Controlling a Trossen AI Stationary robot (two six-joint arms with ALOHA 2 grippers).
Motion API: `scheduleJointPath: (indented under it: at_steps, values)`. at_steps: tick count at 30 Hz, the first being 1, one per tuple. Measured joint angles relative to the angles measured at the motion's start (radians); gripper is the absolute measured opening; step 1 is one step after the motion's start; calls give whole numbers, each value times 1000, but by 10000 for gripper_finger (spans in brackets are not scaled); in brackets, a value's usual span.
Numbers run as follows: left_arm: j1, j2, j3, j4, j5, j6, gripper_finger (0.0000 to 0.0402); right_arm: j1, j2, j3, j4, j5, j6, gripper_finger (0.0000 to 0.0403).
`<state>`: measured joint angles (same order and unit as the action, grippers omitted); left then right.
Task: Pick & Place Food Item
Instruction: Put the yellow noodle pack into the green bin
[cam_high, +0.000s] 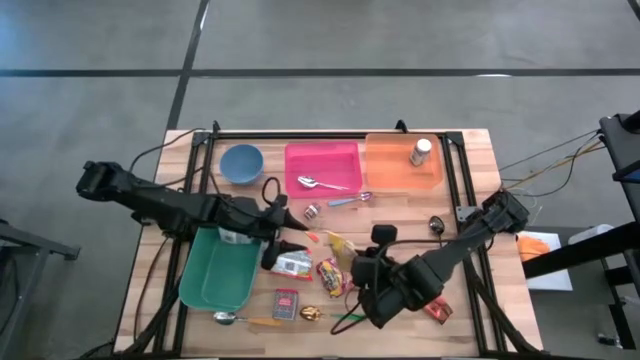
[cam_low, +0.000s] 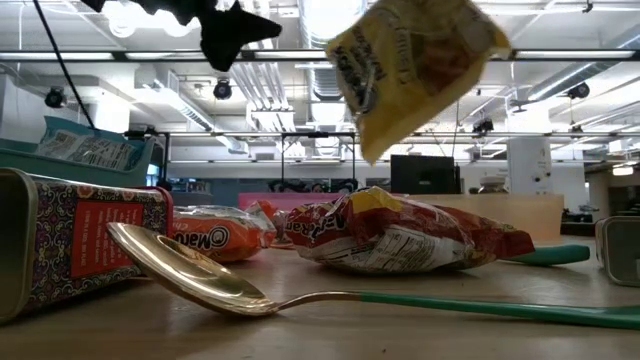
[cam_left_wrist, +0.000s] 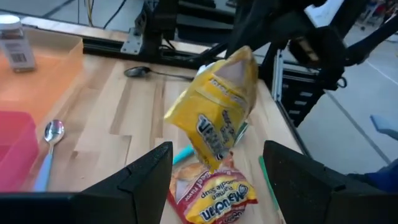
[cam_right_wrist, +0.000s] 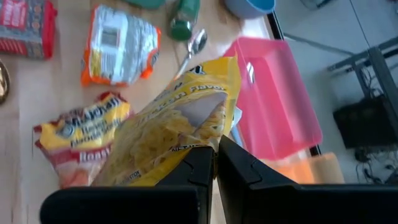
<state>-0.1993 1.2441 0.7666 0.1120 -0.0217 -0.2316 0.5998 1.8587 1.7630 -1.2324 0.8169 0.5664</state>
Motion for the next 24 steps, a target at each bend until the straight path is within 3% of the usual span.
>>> scheduleJointPath:
  at_steps: [16, 24]
  values:
    - [3, 121, 58, 27, 0, 46, 255, -36, 0, 0, 216, -54, -223, 10]
    - [3, 127, 60, 31, 91, 53, 255, -35, 1, 0, 228, -60, -231, 10]
